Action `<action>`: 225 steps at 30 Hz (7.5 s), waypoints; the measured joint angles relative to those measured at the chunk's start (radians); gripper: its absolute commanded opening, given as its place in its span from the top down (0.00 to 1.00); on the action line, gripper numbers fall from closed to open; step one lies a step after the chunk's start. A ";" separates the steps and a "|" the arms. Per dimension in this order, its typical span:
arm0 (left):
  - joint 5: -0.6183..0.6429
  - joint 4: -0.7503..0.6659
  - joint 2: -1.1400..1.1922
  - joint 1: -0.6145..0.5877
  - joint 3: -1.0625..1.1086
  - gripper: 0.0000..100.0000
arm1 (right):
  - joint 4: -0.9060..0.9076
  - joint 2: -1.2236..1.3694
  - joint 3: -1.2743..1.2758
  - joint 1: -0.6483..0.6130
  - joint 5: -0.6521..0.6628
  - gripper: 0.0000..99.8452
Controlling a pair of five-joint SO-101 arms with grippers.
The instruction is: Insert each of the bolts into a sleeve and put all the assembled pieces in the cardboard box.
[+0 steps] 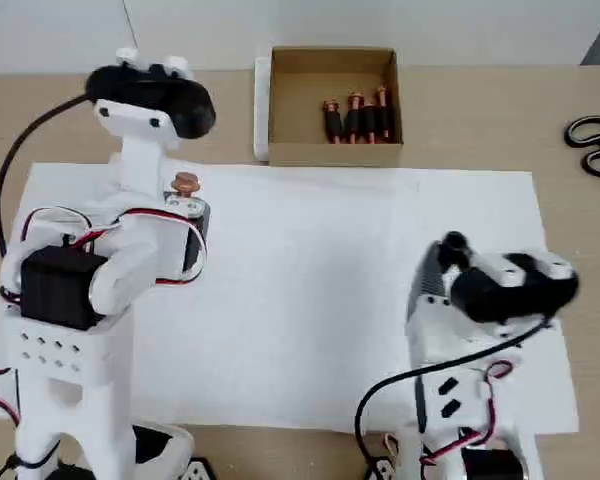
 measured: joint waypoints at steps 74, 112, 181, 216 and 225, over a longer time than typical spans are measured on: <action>0.411 -0.789 0.000 0.408 0.617 0.99 | -0.164 0.006 0.393 -0.397 -0.068 1.00; 0.439 -0.779 0.000 0.408 0.586 0.99 | -0.164 0.006 0.393 -0.397 -0.068 1.00; 0.425 -0.775 0.000 0.434 0.614 0.99 | -0.164 0.005 0.396 -0.399 -0.068 1.00; 0.333 -0.721 0.000 0.483 0.678 0.99 | -0.164 0.006 0.399 -0.399 -0.071 1.00; 0.333 -0.718 -0.008 0.486 0.723 0.99 | -0.164 0.006 0.400 -0.397 -0.071 1.00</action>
